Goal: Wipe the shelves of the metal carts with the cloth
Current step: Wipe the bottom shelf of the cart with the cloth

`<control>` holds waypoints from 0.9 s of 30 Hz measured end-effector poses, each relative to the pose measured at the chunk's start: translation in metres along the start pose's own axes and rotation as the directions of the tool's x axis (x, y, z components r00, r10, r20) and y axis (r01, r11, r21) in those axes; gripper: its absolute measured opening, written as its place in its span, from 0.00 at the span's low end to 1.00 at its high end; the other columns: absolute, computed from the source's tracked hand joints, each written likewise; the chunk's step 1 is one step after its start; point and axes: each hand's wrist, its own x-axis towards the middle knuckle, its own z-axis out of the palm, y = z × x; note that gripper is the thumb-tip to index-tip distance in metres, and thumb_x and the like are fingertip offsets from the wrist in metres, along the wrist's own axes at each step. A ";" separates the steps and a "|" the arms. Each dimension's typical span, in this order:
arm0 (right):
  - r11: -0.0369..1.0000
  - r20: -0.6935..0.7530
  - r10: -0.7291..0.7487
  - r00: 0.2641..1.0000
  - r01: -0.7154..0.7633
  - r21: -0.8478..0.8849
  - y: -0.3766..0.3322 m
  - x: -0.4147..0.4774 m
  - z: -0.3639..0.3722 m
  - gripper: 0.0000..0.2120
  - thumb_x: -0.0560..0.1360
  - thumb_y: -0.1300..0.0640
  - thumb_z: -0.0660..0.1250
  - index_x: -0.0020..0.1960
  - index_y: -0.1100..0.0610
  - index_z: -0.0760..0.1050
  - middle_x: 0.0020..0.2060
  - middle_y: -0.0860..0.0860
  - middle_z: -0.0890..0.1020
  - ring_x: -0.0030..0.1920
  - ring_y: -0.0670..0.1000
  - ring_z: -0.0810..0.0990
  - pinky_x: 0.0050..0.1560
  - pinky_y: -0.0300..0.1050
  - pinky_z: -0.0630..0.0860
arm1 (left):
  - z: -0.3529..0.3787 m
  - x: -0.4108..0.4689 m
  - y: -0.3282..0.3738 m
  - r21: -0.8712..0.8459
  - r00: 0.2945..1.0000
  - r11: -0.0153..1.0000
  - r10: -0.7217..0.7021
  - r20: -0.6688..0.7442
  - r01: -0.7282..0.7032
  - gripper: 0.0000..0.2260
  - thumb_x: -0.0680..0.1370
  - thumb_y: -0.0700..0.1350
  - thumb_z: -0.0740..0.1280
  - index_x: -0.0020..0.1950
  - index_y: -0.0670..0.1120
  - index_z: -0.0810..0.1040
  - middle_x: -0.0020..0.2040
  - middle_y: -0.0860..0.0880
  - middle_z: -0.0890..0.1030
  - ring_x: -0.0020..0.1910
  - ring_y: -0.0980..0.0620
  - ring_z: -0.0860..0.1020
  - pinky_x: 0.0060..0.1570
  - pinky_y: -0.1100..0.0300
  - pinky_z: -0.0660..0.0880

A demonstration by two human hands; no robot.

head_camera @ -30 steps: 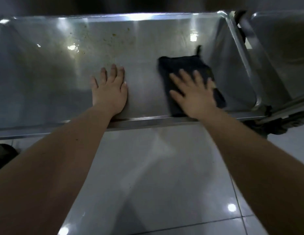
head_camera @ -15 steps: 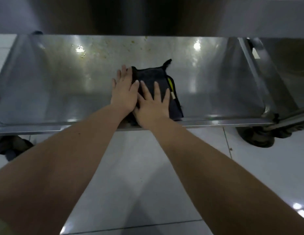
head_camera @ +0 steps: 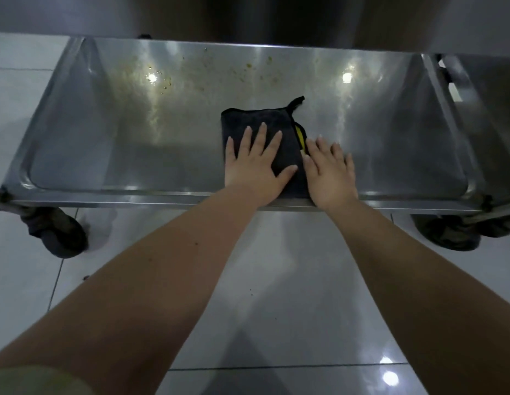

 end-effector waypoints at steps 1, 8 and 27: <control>1.000 0.011 0.005 1.000 -0.005 -0.003 -0.001 0.000 0.000 0.25 0.84 0.45 0.44 0.80 0.47 0.51 0.80 0.47 0.49 0.79 0.53 0.44 0.76 0.53 0.38 | -0.002 0.000 -0.014 0.008 1.000 1.000 -0.011 -0.003 0.011 0.35 0.77 0.70 0.45 0.79 0.58 0.40 0.80 0.51 0.39 0.78 0.46 0.39 0.74 0.41 0.38; 0.980 0.051 -0.001 0.999 0.012 -0.197 -0.005 -0.002 0.008 0.28 0.82 0.40 0.46 0.79 0.42 0.42 0.79 0.48 0.42 0.78 0.57 0.39 0.76 0.58 0.37 | -0.021 -0.021 -0.172 0.035 0.960 0.960 -0.277 -0.048 0.279 0.32 0.77 0.70 0.46 0.79 0.60 0.44 0.81 0.52 0.44 0.79 0.44 0.43 0.75 0.40 0.43; 0.971 0.068 -0.009 0.998 0.024 -0.239 -0.007 -0.005 0.007 0.28 0.81 0.40 0.46 0.79 0.40 0.43 0.79 0.44 0.43 0.78 0.58 0.40 0.74 0.65 0.37 | -0.012 -0.011 -0.102 0.047 0.999 0.999 0.014 -0.035 -0.012 0.29 0.77 0.69 0.48 0.78 0.65 0.46 0.80 0.53 0.44 0.79 0.44 0.43 0.75 0.41 0.40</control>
